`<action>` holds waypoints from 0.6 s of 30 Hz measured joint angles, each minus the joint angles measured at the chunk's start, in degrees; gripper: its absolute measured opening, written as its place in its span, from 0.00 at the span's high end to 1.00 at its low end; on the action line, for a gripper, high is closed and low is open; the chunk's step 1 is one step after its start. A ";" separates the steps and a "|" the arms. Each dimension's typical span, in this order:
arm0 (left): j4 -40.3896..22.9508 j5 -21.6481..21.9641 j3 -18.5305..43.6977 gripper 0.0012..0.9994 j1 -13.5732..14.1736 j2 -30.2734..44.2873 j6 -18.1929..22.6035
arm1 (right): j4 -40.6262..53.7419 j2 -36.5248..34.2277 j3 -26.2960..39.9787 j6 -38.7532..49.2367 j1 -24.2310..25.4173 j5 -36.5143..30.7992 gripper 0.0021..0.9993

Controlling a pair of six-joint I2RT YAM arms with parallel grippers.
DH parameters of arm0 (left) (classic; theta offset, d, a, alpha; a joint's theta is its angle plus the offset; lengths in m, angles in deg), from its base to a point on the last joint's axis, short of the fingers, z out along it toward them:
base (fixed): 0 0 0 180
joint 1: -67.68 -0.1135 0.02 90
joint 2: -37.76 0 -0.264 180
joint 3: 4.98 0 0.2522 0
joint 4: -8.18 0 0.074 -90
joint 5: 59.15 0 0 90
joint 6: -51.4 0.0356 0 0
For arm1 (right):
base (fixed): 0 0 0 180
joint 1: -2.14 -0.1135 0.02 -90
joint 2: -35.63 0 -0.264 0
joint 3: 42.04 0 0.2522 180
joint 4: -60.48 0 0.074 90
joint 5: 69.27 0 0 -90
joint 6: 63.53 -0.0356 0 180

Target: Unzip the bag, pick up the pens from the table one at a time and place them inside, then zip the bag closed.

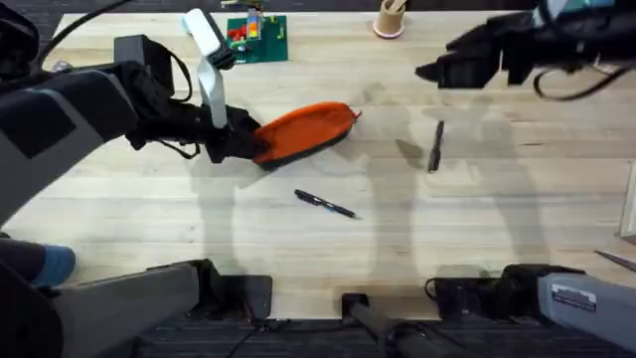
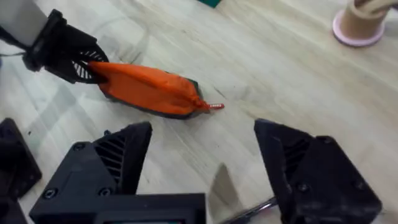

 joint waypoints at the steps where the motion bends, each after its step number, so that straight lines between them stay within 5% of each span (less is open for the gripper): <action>1: 0.00 0.01 0.00 0.96 0.00 0.00 0.00 | 1.66 -1.63 2.41 1.59 0.00 0.31 0.01; 10: 0.00 0.00 0.00 0.96 0.00 0.00 0.00 | 13.38 -15.38 20.99 14.23 0.00 2.25 0.01; 18: 0.02 0.00 0.00 0.96 0.00 0.00 0.00 | 11.94 -22.19 25.02 22.71 0.00 6.44 0.00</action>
